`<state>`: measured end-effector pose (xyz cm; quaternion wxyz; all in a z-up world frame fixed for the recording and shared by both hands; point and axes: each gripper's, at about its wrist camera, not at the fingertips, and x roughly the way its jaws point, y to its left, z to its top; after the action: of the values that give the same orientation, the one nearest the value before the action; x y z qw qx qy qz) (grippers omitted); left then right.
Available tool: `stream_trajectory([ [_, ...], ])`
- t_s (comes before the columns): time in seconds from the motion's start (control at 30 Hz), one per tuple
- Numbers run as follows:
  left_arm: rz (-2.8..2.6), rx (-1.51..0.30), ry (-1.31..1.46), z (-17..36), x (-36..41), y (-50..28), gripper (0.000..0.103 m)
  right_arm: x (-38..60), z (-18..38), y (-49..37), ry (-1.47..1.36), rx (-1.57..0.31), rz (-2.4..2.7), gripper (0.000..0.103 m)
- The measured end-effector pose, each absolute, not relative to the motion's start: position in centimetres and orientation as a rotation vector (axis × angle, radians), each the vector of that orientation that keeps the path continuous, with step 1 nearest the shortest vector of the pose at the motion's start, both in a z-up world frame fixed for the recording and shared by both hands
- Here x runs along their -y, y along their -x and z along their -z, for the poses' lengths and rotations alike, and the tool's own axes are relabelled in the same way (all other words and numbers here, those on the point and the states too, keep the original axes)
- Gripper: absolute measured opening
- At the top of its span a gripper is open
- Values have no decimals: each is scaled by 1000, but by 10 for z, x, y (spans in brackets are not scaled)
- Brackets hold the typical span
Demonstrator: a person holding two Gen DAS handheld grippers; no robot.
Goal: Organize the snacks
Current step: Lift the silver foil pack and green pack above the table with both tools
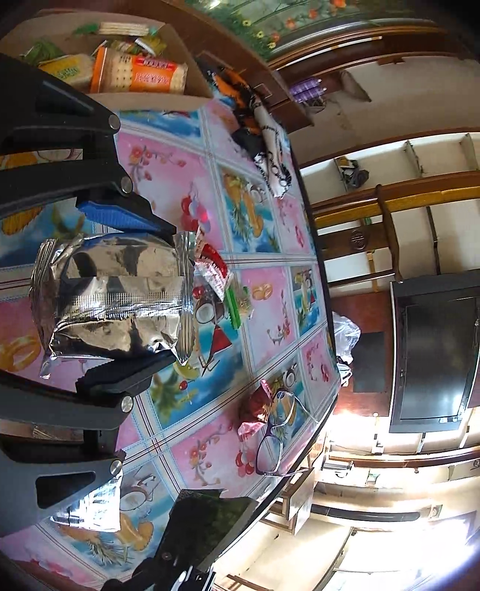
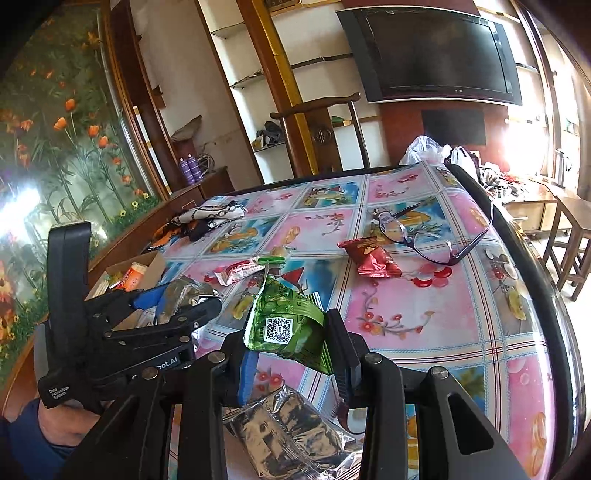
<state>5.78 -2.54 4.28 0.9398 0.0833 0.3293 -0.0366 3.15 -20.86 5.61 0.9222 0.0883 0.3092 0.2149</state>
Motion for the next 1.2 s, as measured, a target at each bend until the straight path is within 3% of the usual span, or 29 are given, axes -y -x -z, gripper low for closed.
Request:
stream_trajectory([
  [1.2,21,-541,-234,-60,31,-37,60,205,-60,-25,-158,-582,-480,37],
])
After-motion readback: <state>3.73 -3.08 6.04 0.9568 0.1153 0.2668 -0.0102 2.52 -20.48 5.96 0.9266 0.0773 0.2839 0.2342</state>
